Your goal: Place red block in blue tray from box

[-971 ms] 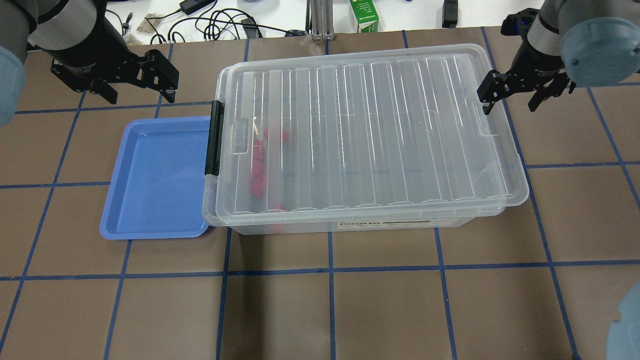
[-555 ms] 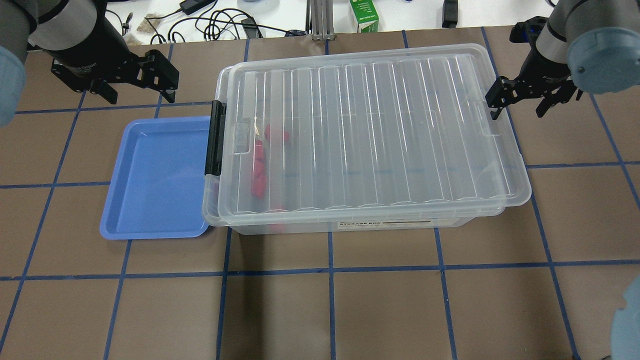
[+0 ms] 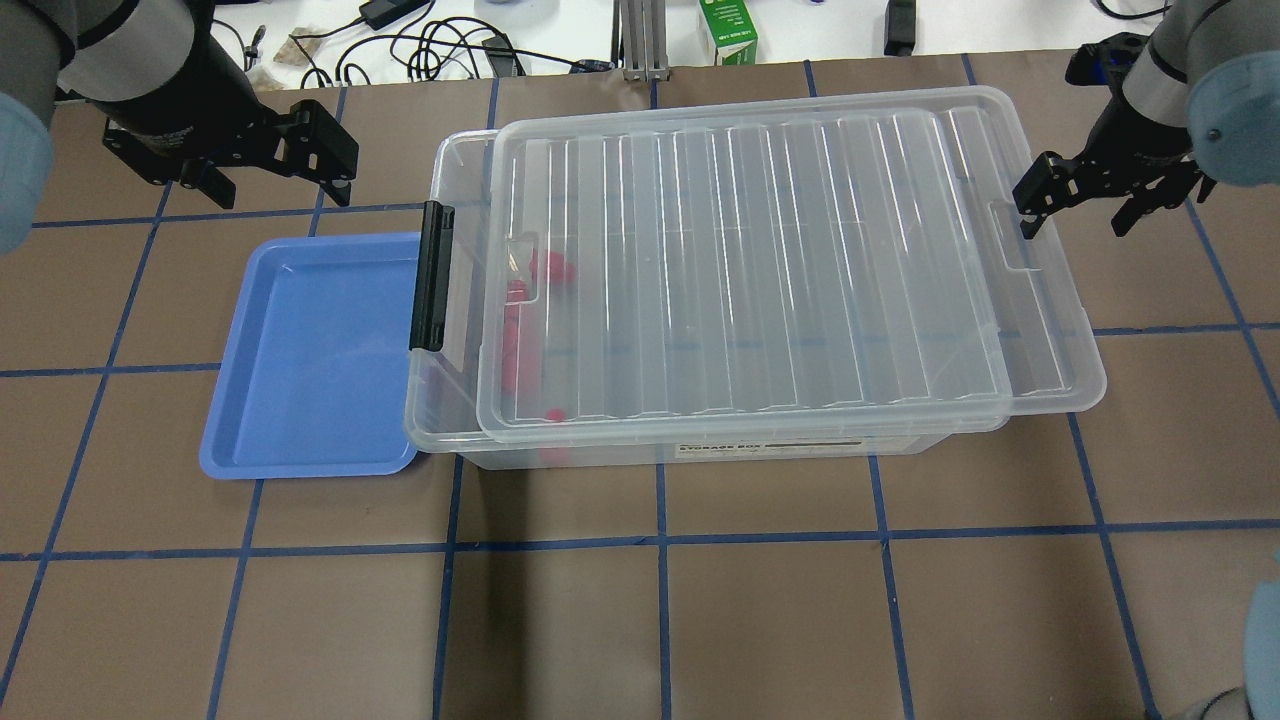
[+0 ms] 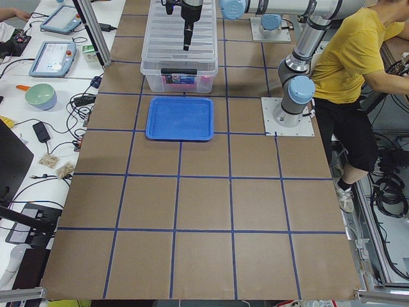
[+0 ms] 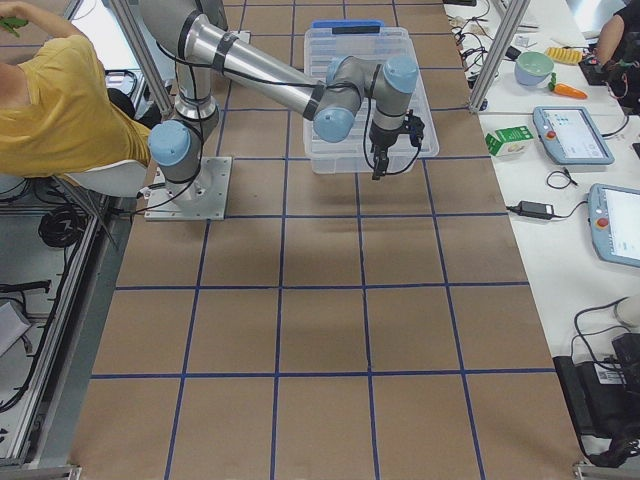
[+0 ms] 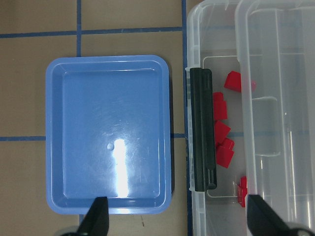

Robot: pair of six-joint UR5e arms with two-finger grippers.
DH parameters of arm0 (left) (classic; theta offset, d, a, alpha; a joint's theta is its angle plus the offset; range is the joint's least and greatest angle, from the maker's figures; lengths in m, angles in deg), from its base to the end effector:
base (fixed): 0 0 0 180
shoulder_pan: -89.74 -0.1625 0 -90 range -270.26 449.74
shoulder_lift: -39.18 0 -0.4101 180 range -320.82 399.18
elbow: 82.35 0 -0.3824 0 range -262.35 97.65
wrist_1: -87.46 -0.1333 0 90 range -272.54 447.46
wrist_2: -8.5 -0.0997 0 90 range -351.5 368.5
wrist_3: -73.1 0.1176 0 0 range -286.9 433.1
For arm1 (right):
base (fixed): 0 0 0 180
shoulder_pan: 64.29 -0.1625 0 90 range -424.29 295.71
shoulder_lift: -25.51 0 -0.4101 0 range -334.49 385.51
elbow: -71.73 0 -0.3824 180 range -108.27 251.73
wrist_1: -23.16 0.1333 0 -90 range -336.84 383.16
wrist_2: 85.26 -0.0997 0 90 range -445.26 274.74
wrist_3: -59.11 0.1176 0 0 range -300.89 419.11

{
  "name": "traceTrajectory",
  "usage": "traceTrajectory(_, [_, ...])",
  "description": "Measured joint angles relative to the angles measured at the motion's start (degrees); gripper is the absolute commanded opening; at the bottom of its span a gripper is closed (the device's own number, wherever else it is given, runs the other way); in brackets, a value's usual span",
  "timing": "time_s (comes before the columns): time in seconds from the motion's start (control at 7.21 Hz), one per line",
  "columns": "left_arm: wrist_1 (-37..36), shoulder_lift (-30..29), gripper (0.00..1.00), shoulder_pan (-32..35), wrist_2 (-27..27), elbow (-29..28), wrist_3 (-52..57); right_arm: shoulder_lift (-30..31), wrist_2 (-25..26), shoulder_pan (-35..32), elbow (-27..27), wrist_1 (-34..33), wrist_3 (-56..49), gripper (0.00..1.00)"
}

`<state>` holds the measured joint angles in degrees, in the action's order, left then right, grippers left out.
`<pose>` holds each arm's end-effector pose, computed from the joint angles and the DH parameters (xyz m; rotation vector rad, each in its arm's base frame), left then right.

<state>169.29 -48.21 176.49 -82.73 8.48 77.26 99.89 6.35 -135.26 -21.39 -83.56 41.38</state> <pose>-0.1032 -0.4887 0.4855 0.0217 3.0975 -0.2669 -0.0623 -0.5794 0.3136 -0.0347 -3.1252 -0.0661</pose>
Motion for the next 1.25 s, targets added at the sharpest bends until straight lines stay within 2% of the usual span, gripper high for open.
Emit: traceTrajectory(1.25, [0.2,-0.5,1.00,0.3,-0.3,0.1,-0.1,0.0,0.0,12.1,0.6,-0.2,-7.3,1.00])
